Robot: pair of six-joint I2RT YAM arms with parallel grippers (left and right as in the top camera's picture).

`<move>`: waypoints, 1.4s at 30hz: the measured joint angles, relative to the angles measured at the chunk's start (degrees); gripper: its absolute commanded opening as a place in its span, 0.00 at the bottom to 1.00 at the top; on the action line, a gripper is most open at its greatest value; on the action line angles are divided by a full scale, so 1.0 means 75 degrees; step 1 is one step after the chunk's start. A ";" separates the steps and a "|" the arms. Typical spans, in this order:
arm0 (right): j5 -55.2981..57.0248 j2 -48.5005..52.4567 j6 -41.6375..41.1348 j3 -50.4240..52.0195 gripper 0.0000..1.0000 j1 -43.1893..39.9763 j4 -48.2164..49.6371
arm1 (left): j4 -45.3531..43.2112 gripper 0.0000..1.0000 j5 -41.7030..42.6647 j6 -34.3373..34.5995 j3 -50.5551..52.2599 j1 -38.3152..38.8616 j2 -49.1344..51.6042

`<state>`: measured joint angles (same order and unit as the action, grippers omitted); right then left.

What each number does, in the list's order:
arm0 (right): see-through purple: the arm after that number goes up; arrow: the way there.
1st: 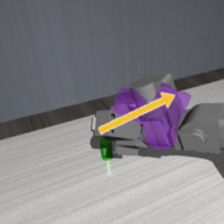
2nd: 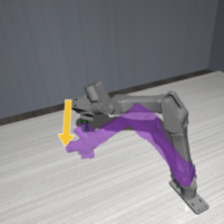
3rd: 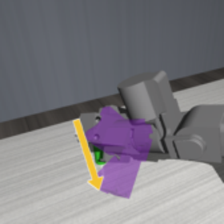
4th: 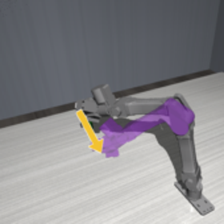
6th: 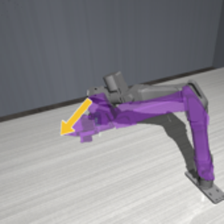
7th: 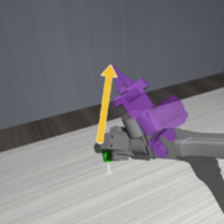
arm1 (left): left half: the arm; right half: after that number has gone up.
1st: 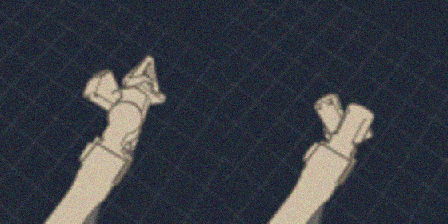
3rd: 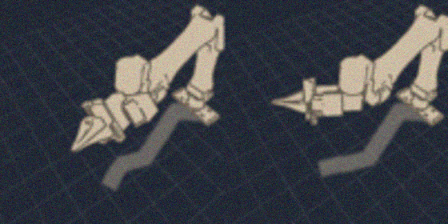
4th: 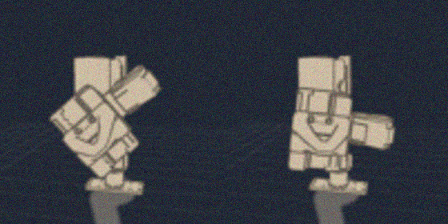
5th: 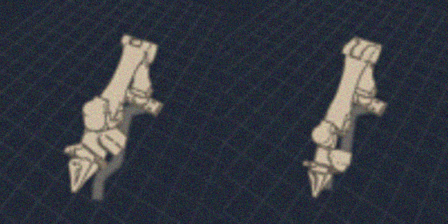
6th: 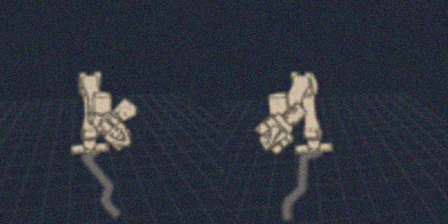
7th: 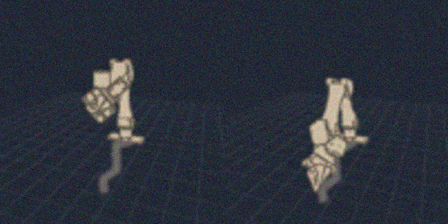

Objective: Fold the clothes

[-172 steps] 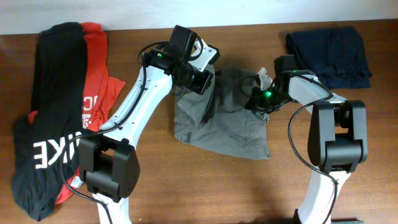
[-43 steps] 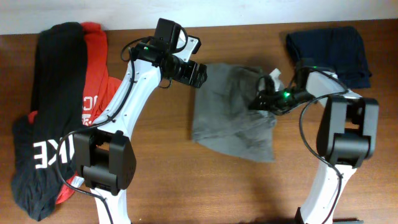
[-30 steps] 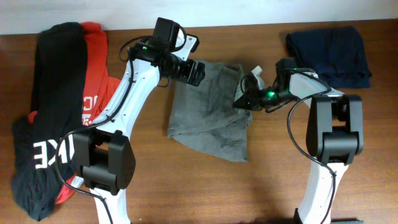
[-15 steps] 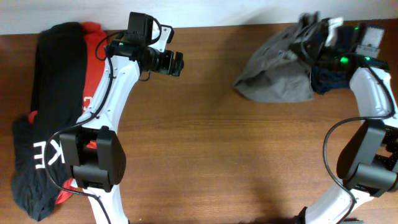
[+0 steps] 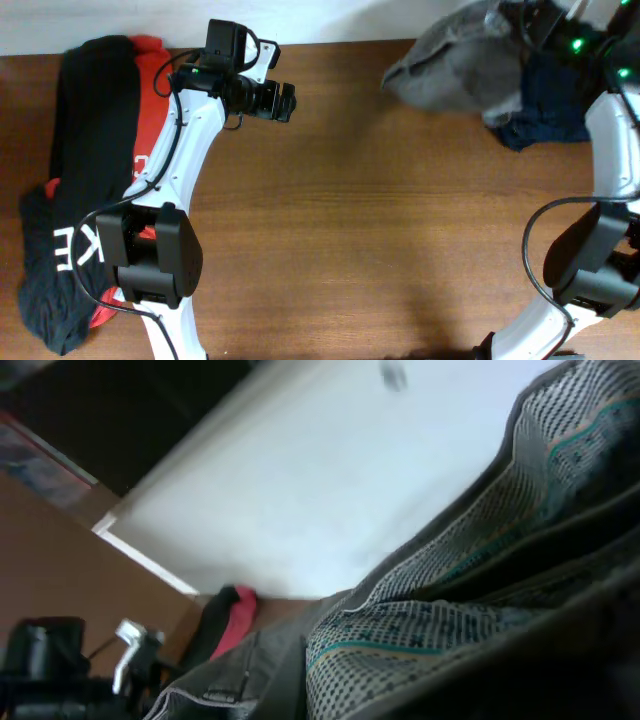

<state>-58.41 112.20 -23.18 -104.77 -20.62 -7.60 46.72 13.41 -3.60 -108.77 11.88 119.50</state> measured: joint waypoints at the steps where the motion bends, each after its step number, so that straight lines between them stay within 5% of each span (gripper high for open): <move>1: 0.0041 0.0000 -0.0023 -0.0227 0.04 -0.0064 0.0029 | 0.0000 0.99 0.0003 0.0000 0.0000 -0.0003 0.0000; 12: 0.2162 0.0029 0.0347 -0.0495 0.04 -0.0749 0.0012 | 0.0000 0.99 0.0003 0.0000 0.0000 -0.0003 0.0020; 22: 0.2710 0.1629 0.0527 -0.0504 0.04 -0.0746 0.1906 | -0.0271 0.99 0.0003 0.0000 0.0000 -0.0003 0.0184; 29: 0.2967 0.2025 0.0530 -0.0527 0.04 -0.0810 0.0254 | -0.0653 0.99 0.0003 0.0003 0.0000 -0.0003 0.0184; 30: 0.2990 0.2022 0.0527 -0.0539 0.09 -0.0871 -0.0216 | -0.0714 0.99 0.0000 0.0000 0.0000 -0.0003 0.0184; 33: 0.3276 0.2022 0.0539 -0.0600 0.54 -0.1192 -0.1859 | -0.0778 0.99 -0.0003 0.0000 0.0000 0.0000 0.0187; 35: 0.3640 0.2028 0.0557 -0.0603 0.69 -0.1483 -0.2973 | -0.0772 0.99 0.0000 0.0000 0.0000 -0.0003 0.0187; 42: 0.3617 0.2040 0.0740 -0.0603 0.71 -0.2270 -0.4185 | -0.0781 0.99 0.0003 0.0000 0.0000 -0.0003 0.0187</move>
<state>-31.29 127.50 -17.63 -109.30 -37.65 -38.98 40.86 13.43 -3.60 -108.77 11.86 120.90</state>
